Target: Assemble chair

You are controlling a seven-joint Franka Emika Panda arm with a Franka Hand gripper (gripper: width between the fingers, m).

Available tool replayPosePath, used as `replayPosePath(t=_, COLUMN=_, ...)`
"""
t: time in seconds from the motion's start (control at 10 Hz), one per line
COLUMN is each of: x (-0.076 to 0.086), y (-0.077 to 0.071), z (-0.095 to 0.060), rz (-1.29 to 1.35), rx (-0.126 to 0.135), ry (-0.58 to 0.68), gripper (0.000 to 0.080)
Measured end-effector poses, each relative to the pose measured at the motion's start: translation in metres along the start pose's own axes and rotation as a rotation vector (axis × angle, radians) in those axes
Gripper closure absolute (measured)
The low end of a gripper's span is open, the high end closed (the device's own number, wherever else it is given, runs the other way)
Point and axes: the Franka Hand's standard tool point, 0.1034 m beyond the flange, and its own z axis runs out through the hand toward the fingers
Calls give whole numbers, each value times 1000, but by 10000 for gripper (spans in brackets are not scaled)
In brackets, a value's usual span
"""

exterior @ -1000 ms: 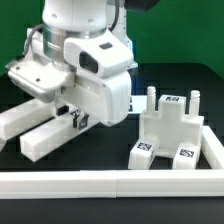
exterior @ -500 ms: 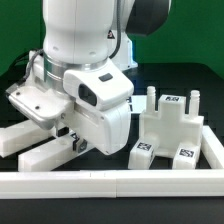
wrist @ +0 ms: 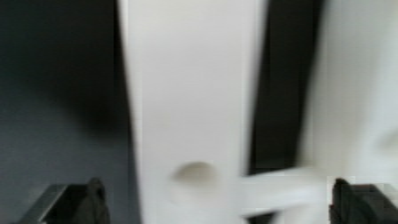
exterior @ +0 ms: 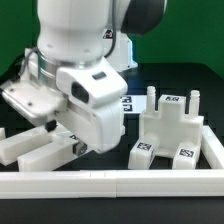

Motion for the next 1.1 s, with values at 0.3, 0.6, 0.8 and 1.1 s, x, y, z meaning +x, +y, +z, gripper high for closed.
replayPosePath(t=0.3, x=-4, y=-26, z=-24, rz=122, rx=0, ry=-36, gripper=151)
replayPosePath(t=0.6, x=-3, y=-29, z=-22, rz=323, rx=-1, ry=-31, gripper=151)
replayPosePath(t=0.8, x=-4, y=-30, z=-21, rz=532, rx=-6, ry=-26, gripper=151)
replayPosePath(t=1.1, x=-9, y=-38, z=-22, rz=1067, rx=22, ry=31, gripper=151)
